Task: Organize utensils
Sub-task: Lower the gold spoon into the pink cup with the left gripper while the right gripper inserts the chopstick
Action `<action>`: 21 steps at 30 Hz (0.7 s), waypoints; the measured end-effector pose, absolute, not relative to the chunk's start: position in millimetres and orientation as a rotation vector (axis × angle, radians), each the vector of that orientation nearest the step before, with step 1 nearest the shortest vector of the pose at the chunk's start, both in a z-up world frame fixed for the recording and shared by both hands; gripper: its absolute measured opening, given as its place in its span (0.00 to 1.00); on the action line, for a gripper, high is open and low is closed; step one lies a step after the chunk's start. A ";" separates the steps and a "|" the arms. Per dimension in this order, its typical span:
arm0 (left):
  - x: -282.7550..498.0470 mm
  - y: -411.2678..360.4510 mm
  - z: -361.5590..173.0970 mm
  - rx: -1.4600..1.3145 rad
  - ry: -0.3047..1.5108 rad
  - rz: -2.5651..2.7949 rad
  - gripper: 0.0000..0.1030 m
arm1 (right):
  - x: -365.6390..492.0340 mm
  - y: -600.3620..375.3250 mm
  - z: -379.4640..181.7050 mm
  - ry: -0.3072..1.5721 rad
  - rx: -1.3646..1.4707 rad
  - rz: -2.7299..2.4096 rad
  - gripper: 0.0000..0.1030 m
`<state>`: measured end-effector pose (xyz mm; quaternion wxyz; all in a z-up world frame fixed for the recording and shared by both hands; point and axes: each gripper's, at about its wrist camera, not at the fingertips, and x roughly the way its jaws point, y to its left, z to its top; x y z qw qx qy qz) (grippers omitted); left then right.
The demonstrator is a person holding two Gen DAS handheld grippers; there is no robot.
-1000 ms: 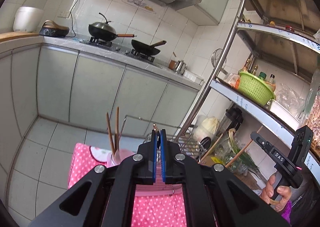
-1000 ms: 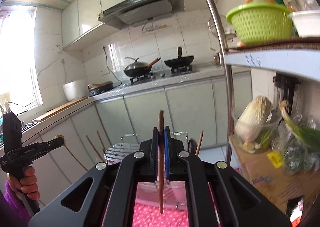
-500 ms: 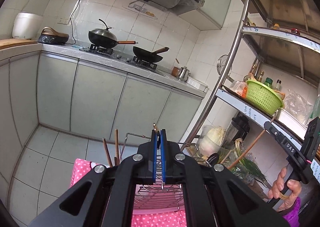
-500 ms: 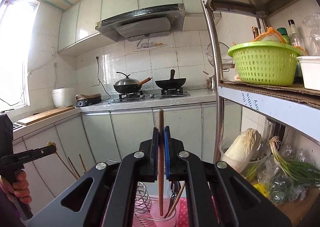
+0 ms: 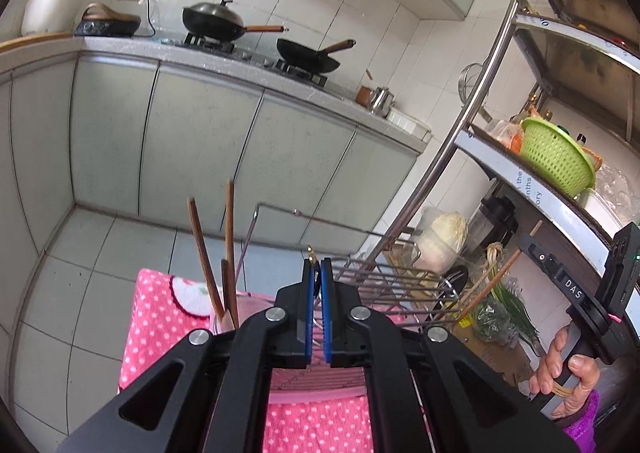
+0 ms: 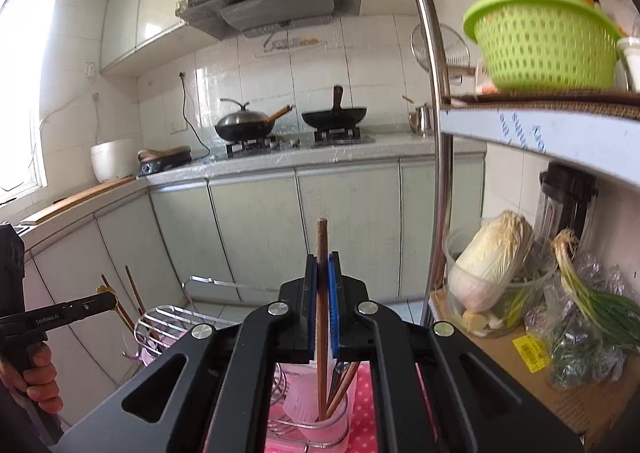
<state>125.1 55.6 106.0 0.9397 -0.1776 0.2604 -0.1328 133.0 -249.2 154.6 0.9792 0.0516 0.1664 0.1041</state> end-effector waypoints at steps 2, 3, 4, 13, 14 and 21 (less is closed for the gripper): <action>127.0 53.6 99.7 -0.351 0.546 -0.265 0.03 | 135.6 -247.6 145.7 0.363 0.108 0.214 0.05; 128.0 52.6 97.2 -0.348 0.552 -0.263 0.03 | 135.6 -247.0 142.1 0.373 0.108 0.215 0.05; 128.8 52.0 95.6 -0.344 0.556 -0.260 0.03 | 136.5 -246.2 138.6 0.384 0.107 0.215 0.05; 138.5 49.1 78.2 -0.319 0.608 -0.222 0.03 | 142.2 -245.0 105.9 0.471 0.135 0.216 0.05; 138.9 49.6 76.3 -0.320 0.613 -0.219 0.03 | 140.5 -245.2 105.4 0.470 0.137 0.217 0.05; 133.7 49.8 79.4 -0.321 0.589 -0.199 0.15 | 140.6 -245.2 110.5 0.505 0.137 0.233 0.06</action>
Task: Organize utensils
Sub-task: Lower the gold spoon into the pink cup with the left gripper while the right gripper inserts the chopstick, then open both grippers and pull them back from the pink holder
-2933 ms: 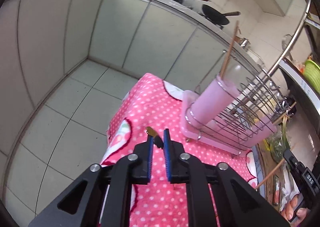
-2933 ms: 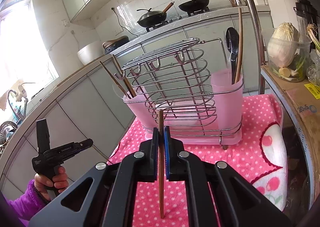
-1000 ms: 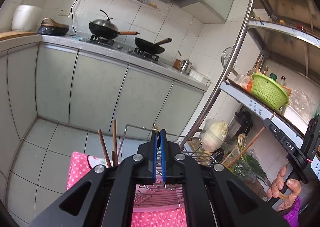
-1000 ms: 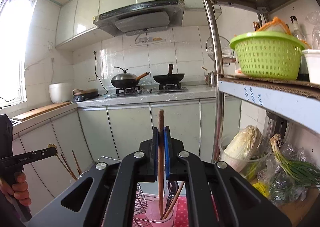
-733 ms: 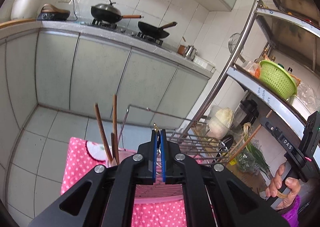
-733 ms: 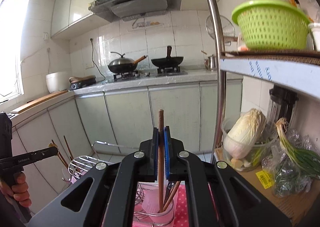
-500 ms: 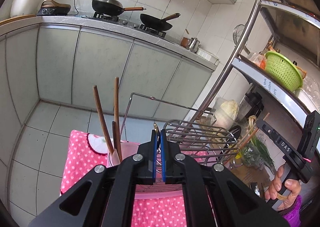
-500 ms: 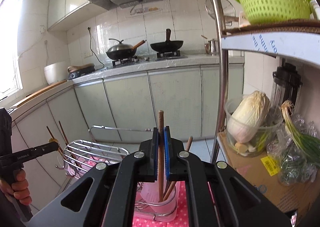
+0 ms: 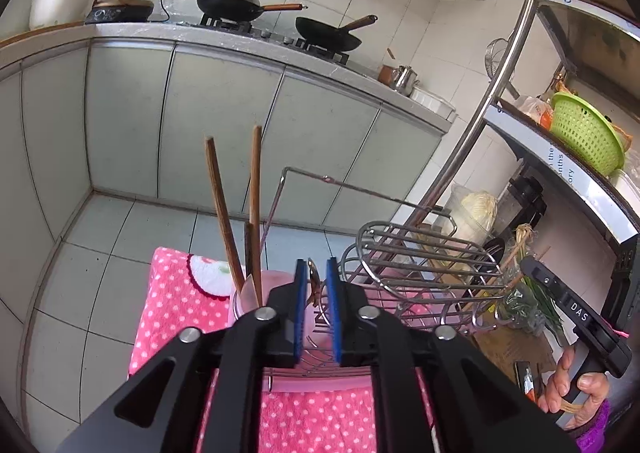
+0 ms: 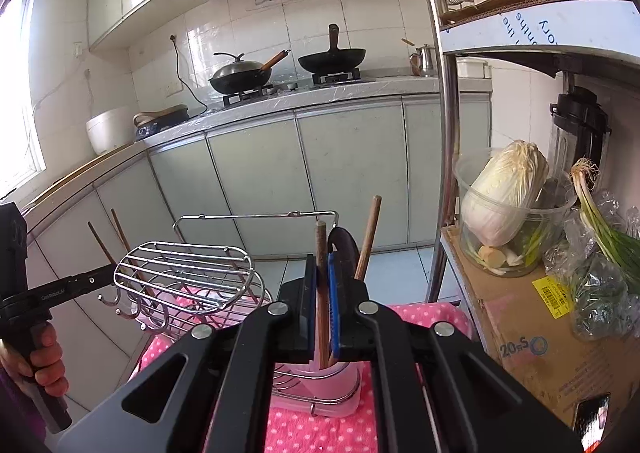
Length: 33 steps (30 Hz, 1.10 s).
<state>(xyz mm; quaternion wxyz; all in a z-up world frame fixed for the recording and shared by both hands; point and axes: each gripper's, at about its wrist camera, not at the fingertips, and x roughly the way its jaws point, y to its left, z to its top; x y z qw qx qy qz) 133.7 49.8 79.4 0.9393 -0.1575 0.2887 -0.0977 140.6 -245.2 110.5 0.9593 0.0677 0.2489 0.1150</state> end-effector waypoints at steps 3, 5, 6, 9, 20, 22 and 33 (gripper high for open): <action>127.3 47.7 88.1 -0.297 0.550 -0.187 0.34 | 141.4 -247.3 114.8 0.510 0.149 0.228 0.15; 122.1 47.5 93.8 -0.286 0.525 -0.192 0.38 | 139.2 -249.6 117.9 0.498 0.161 0.225 0.33; 119.8 47.2 96.4 -0.279 0.517 -0.192 0.39 | 136.9 -250.4 120.6 0.485 0.163 0.224 0.39; 113.1 47.9 103.8 -0.274 0.490 -0.194 0.43 | 132.4 -251.4 126.8 0.470 0.156 0.222 0.40; 90.4 47.2 124.8 -0.259 0.434 -0.216 0.55 | 110.8 -258.0 148.8 0.408 0.151 0.204 0.51; 84.7 48.6 128.7 -0.263 0.419 -0.217 0.56 | 103.9 -258.6 154.7 0.388 0.152 0.209 0.53; 53.9 46.1 134.0 -0.240 0.375 -0.191 0.71 | 57.0 -243.3 144.7 0.320 0.187 0.220 0.69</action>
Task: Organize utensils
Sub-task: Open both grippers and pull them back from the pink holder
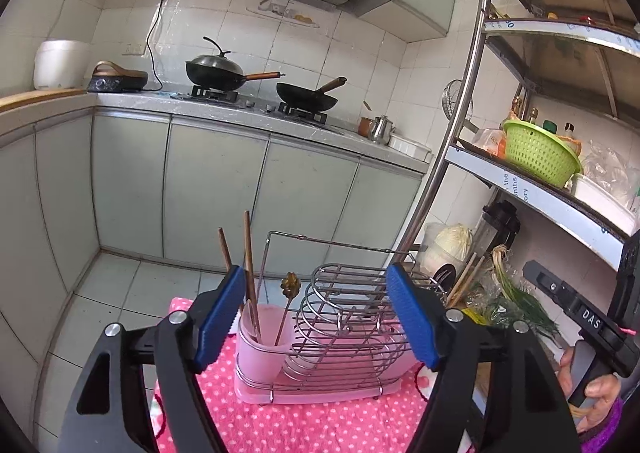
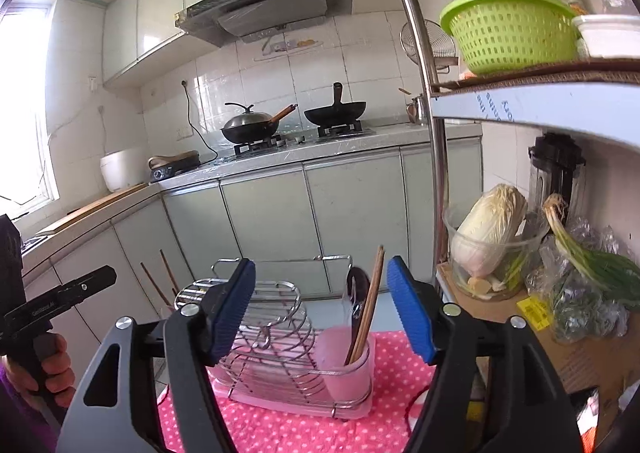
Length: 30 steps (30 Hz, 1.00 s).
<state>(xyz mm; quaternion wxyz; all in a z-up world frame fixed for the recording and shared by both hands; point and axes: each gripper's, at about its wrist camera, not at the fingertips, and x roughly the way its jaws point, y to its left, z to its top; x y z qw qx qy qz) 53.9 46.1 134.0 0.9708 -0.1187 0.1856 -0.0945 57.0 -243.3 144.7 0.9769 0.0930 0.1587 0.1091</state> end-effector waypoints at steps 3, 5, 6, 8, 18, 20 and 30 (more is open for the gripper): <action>41.7 41.5 132.0 -0.202 0.359 -0.157 0.75 | 49.6 -236.3 127.5 0.345 0.202 0.229 0.70; 33.6 39.4 128.0 -0.185 0.356 -0.137 0.80 | 44.6 -230.8 116.6 0.366 0.199 0.230 0.70; 30.0 37.9 126.2 -0.178 0.354 -0.131 0.80 | 43.0 -229.6 112.9 0.369 0.202 0.229 0.70; 23.7 35.0 123.2 -0.162 0.352 -0.121 0.80 | 38.4 -225.8 105.2 0.380 0.209 0.232 0.70; -4.6 20.3 97.1 -0.119 0.365 -0.071 0.80 | 10.6 -198.4 79.3 0.418 0.153 0.235 0.73; -7.4 18.2 90.1 -0.112 0.376 -0.061 0.80 | 7.3 -195.0 75.7 0.417 0.145 0.228 0.75; -16.0 7.8 61.2 -0.077 0.425 -0.019 0.80 | -7.4 -186.0 61.7 0.408 0.100 0.194 0.75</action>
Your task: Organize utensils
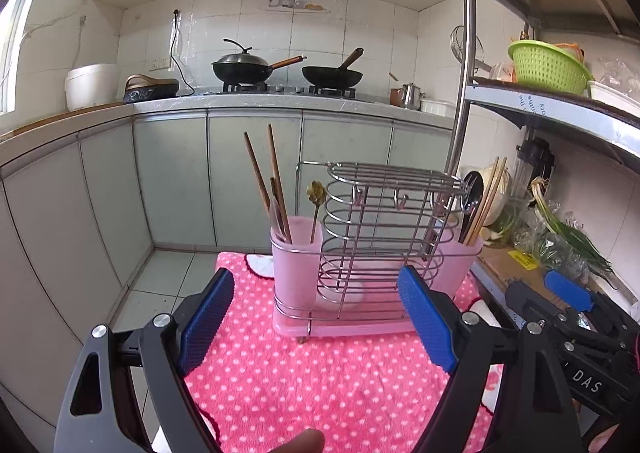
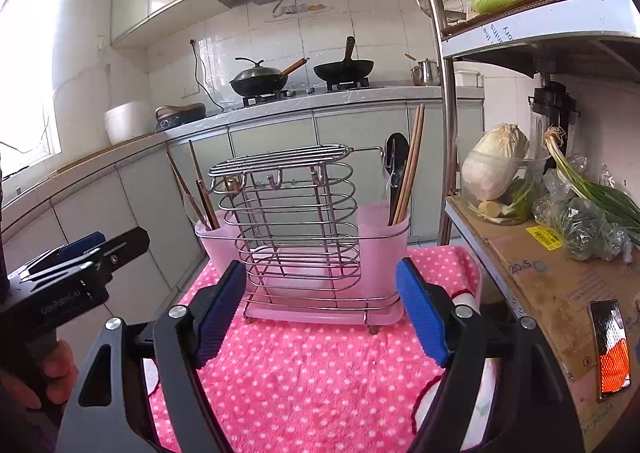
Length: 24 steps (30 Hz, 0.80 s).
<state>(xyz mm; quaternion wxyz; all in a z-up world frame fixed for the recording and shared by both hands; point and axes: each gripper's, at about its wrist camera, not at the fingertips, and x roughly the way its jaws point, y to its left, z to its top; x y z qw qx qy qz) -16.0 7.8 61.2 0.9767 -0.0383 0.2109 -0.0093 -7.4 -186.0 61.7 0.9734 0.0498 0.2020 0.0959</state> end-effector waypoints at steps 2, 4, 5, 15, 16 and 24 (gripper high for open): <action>-16.6 6.6 57.4 -0.080 0.433 -0.012 0.80 | -10.3 -185.2 60.8 0.403 0.087 0.183 0.75; -16.4 5.9 53.8 -0.079 0.440 -0.004 0.80 | -13.0 -185.5 58.7 0.403 0.080 0.178 0.75; -16.2 5.4 52.0 -0.079 0.444 -0.001 0.80 | -13.9 -184.9 57.7 0.406 0.075 0.177 0.75; -16.4 2.2 41.5 -0.069 0.476 0.014 0.75 | -16.9 -180.4 53.4 0.400 0.050 0.154 0.75; -15.9 1.7 40.7 -0.070 0.480 0.013 0.75 | -17.3 -179.7 53.0 0.400 0.047 0.152 0.75; -10.4 -2.0 36.2 -0.068 0.500 0.011 0.74 | -15.3 -179.0 49.7 0.410 0.042 0.146 0.75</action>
